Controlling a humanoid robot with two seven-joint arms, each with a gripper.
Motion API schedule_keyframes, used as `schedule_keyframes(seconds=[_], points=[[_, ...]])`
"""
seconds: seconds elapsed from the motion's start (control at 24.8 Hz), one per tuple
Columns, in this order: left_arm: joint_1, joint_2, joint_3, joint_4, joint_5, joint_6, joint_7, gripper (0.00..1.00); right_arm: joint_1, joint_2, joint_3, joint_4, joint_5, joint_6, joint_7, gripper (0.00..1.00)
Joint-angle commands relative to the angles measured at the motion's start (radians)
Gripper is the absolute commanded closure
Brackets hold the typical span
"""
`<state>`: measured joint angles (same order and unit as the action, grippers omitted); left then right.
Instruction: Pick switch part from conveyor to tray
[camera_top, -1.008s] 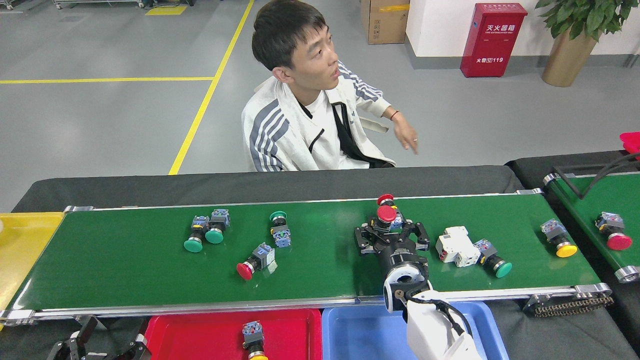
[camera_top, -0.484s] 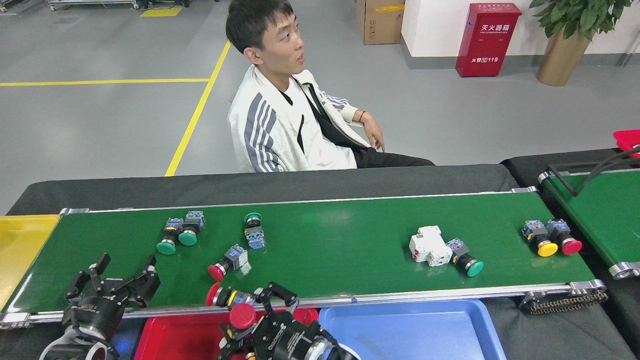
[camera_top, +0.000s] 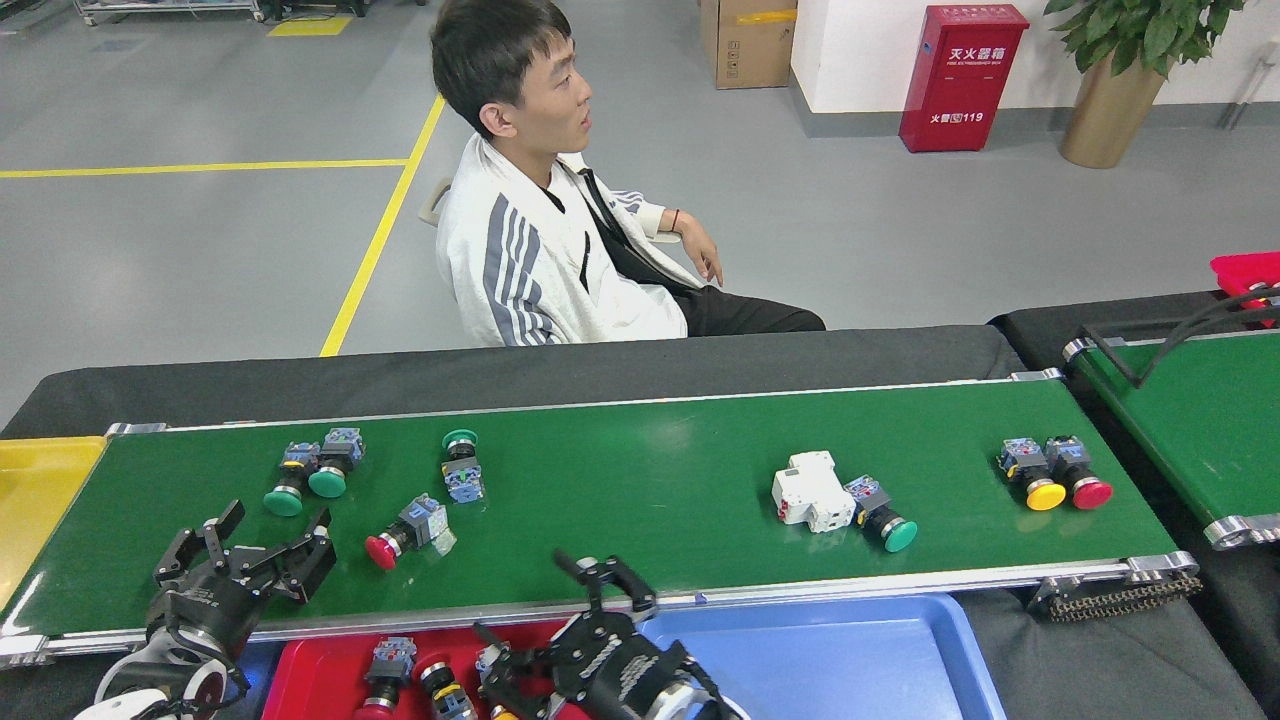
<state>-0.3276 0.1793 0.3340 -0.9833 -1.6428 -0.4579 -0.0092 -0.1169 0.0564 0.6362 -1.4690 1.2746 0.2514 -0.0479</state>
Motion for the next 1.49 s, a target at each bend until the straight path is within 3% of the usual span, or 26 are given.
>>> schedule_keyframes(seconds=[0.0,0.2,0.36,0.48,0.56,0.64,0.81,0.89,0.97,1.21,1.29,1.37,1.45], points=[[-0.054,0.017,-0.003,0.035,-0.002,0.039,0.008,0.00,0.030,-0.026,-0.061,-0.037,0.000,0.158,-0.070,0.02],[-0.116,0.043,-0.027,0.115,-0.002,0.071,0.009,0.00,0.192,-0.064,-0.171,-0.103,0.000,0.218,-0.112,0.02],[-0.143,0.042,-0.032,0.175,-0.006,0.096,0.008,0.01,0.186,-0.055,-0.217,-0.100,0.000,0.230,-0.098,0.02],[-0.209,0.039,-0.081,0.273,-0.006,0.212,0.017,0.08,0.131,-0.067,-0.213,-0.093,0.009,0.238,-0.049,0.02],[-0.263,0.040,-0.158,0.359,-0.006,0.333,0.096,0.22,0.094,-0.070,-0.196,-0.070,0.029,0.230,0.003,0.02],[-0.297,0.045,-0.213,0.425,-0.003,0.393,0.190,0.44,0.068,-0.070,-0.173,-0.053,0.051,0.227,0.036,0.02],[-0.295,0.049,-0.244,0.448,0.008,0.352,0.279,0.92,0.039,-0.069,-0.151,-0.044,0.057,0.224,0.114,0.02],[-0.274,0.049,-0.240,0.439,0.035,0.271,0.287,0.94,0.025,-0.063,-0.141,-0.030,0.055,0.224,0.131,0.02],[-0.231,0.049,-0.244,0.364,0.060,0.229,0.287,0.95,-0.007,-0.055,-0.128,-0.002,0.055,0.224,0.154,0.02],[0.055,0.088,-0.205,-0.161,0.078,-0.015,0.278,0.94,-0.101,-0.010,-0.119,0.122,0.046,0.220,0.177,0.05],[0.142,0.081,-0.194,-0.301,0.095,-0.059,0.278,0.94,-0.133,0.006,-0.105,0.170,0.049,0.209,0.184,0.26],[0.243,0.091,-0.194,-0.446,0.143,-0.120,0.278,0.94,-0.159,0.005,-0.085,0.196,0.049,0.192,0.200,0.59],[0.380,0.101,-0.193,-0.591,0.205,-0.272,0.276,0.92,-0.168,0.000,-0.082,0.200,0.048,0.173,0.201,0.87]])
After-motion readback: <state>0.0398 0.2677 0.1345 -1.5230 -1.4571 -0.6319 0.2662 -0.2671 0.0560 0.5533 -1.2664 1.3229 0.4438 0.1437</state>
